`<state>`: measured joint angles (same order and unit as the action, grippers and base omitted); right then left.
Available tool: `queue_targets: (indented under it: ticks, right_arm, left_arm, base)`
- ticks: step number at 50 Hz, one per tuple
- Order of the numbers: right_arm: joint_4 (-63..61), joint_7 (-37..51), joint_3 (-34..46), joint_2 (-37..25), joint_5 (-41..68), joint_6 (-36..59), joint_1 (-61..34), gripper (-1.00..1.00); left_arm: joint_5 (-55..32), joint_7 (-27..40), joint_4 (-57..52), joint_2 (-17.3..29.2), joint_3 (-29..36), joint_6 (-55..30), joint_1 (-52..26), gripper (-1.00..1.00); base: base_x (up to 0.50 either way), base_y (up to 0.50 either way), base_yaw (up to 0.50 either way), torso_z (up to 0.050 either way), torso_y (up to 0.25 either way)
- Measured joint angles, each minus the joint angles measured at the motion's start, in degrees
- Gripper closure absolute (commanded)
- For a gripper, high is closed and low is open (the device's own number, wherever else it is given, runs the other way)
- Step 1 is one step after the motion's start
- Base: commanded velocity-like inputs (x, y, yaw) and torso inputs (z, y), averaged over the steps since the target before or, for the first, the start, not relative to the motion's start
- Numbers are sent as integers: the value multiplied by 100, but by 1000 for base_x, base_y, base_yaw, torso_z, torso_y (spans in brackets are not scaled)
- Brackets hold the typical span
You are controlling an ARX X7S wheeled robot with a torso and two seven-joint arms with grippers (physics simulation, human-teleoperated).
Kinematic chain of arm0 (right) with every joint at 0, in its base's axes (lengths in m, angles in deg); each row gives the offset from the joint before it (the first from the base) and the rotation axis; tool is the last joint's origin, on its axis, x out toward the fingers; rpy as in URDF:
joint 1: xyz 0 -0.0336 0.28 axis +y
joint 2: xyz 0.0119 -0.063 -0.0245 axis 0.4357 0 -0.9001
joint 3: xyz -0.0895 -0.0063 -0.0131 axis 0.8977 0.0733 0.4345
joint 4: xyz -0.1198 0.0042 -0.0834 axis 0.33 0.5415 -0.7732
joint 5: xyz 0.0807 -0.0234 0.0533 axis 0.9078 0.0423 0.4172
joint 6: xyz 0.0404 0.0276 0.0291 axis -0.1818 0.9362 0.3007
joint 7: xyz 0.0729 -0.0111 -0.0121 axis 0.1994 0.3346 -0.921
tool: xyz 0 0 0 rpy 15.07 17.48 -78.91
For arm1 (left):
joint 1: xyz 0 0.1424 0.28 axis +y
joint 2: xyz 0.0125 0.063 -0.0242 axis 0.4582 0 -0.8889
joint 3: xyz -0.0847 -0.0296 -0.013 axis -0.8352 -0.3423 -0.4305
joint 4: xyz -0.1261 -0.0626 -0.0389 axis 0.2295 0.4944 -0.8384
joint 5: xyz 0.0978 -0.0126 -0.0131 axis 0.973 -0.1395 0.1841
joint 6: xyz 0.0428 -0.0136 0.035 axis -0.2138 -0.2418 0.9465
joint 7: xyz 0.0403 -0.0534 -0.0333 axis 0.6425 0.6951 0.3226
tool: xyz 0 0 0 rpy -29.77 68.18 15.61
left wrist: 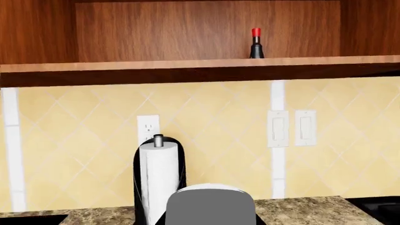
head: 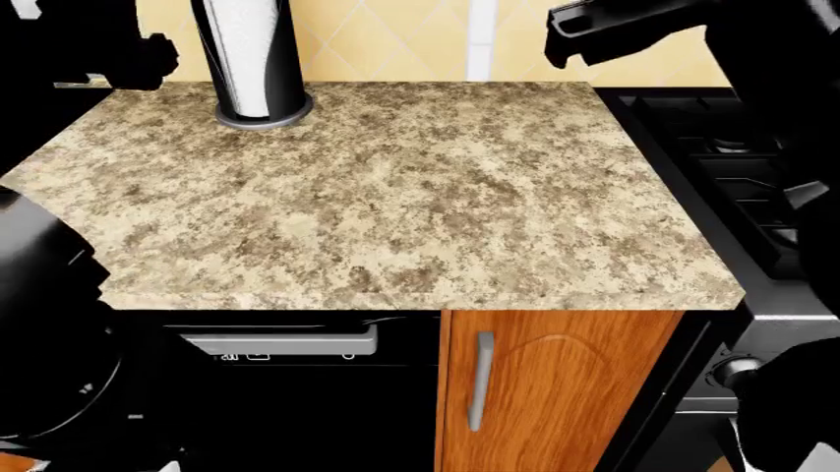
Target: Pick and place the shaker into the drawer. Then close the cabinet.
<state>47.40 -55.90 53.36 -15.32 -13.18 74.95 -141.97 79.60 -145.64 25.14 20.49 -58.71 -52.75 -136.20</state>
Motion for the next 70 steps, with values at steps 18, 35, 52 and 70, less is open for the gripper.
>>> queue_targets:
  ticks: [18,35,52,70]
  right_arm:
    - [-665,-13,-133,-231,-111,-854,1846,100]
    - [-912,-401,132,-603,-1171,-1988,3592,100]
    - [-1090,-485,366,-787,-1822,-2659,4631,100]
    - [-1338,-353,494,-856,-1951,-2833,5008,100]
  left_arm:
    - [-2091,1713,-1024,-18,-628,400,1758,100]
    - [-3866,3368,-1368,-13,-1140,1298,3083,100]
    - [-5207,4627,-1406,51,-1402,2230,4175,100]
    - [-5707,5063,-1743,203,-1439,2143,4231,100]
  base:
    - [0,0,0,0,1]
    - [0,0,0,1,1]
    - [0,0,0,0,1]
    - [-205,0,0,1,1]
